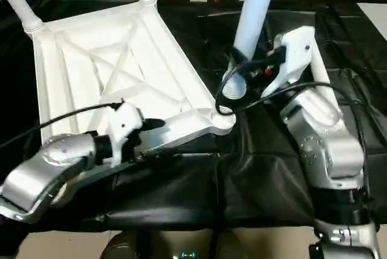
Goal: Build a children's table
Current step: Pick table leg
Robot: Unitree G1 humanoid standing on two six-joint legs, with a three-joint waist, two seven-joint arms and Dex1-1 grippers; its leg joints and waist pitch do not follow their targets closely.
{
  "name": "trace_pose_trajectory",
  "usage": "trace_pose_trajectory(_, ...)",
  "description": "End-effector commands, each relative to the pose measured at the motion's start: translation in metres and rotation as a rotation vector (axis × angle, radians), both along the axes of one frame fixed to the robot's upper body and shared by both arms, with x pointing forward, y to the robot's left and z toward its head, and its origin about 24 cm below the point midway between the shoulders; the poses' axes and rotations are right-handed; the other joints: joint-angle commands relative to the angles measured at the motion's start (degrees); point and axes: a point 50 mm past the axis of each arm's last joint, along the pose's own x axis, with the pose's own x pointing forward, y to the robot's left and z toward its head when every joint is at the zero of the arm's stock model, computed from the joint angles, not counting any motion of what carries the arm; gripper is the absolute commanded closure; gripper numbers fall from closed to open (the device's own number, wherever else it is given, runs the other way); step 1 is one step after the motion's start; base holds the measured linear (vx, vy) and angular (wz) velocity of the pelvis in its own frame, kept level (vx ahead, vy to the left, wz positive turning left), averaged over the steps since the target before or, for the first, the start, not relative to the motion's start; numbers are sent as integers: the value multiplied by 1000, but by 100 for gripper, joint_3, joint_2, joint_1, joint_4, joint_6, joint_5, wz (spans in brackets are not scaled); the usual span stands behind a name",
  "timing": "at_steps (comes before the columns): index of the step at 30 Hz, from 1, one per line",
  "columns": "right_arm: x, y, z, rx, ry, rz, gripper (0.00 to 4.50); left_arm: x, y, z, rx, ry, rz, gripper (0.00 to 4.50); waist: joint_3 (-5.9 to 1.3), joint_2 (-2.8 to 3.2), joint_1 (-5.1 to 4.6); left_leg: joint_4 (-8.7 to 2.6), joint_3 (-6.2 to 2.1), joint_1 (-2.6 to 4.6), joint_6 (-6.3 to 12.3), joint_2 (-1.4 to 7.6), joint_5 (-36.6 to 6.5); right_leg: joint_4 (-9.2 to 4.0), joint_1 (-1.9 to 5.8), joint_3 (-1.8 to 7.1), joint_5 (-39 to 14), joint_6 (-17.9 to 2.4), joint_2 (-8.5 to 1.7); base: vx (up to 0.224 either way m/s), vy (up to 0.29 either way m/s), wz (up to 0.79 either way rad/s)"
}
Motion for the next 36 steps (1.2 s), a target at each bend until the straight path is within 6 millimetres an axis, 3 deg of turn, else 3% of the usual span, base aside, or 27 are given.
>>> trace_pose_trajectory(1,-6,2,4,0,-44,24,270,-3,-1,-7,27,-2,11,8,-515,0,-22,-373,75,207,234,-40,-1314,-271,401,60,-1349,-1098,34,0,0,0)
trace_pose_trajectory(4,-9,1,2,3,-47,26,270,-7,1,-12,79,-5,12,0,-508,0,-62,-380,74,201,237,-46,-1425,-307,392,58,-1545,-1005,33,0,0,0)
trace_pose_trajectory(8,-12,1,0,14,-45,32,270,-8,4,-15,105,-10,36,0,-515,-2,-85,-379,69,196,260,-46,-1386,-302,392,55,-1537,-1029,38,0,0,0)
trace_pose_trajectory(9,-14,1,-1,17,-39,44,270,-6,6,-16,102,-4,71,0,-528,-28,-88,-377,73,204,261,-42,-1385,-307,391,58,-1559,-1018,41,0,0,0)
trace_pose_trajectory(11,-16,1,-2,19,-36,52,270,-4,7,-17,99,-5,104,27,-527,-11,-80,-373,76,212,280,-37,-1377,-304,380,62,-1545,-1032,41,0,0,0)
trace_pose_trajectory(15,-17,2,-3,16,-34,58,270,0,8,-19,99,-7,134,38,-532,-16,-80,-369,77,202,311,-44,-1402,-316,382,57,-1640,-1024,39,0,0,0)
trace_pose_trajectory(16,-17,2,-3,16,-34,58,270,0,8,-19,102,-10,135,66,-532,-11,-78,-370,76,211,302,-41,-1443,-326,372,57,-1720,-999,37,0,0,0)
trace_pose_trajectory(21,-17,1,-4,8,-30,65,270,-2,7,-23,131,17,115,87,-526,-13,-80,-379,68,207,256,-46,-1543,-345,364,54,-1918,-910,37,0,0,0)
trace_pose_trajectory(31,-17,0,-3,-11,-36,76,270,0,2,-29,191,46,92,176,-540,-1,-81,-372,67,203,285,-55,-1533,-351,367,53,-1899,-916,37,0,0,0)
trace_pose_trajectory(36,-16,-1,-2,-14,-40,77,270,0,5,-31,211,66,94,218,-538,10,-83,-380,66,204,277,-59,-1622,-376,361,47,-2163,-849,31,0,0,0)
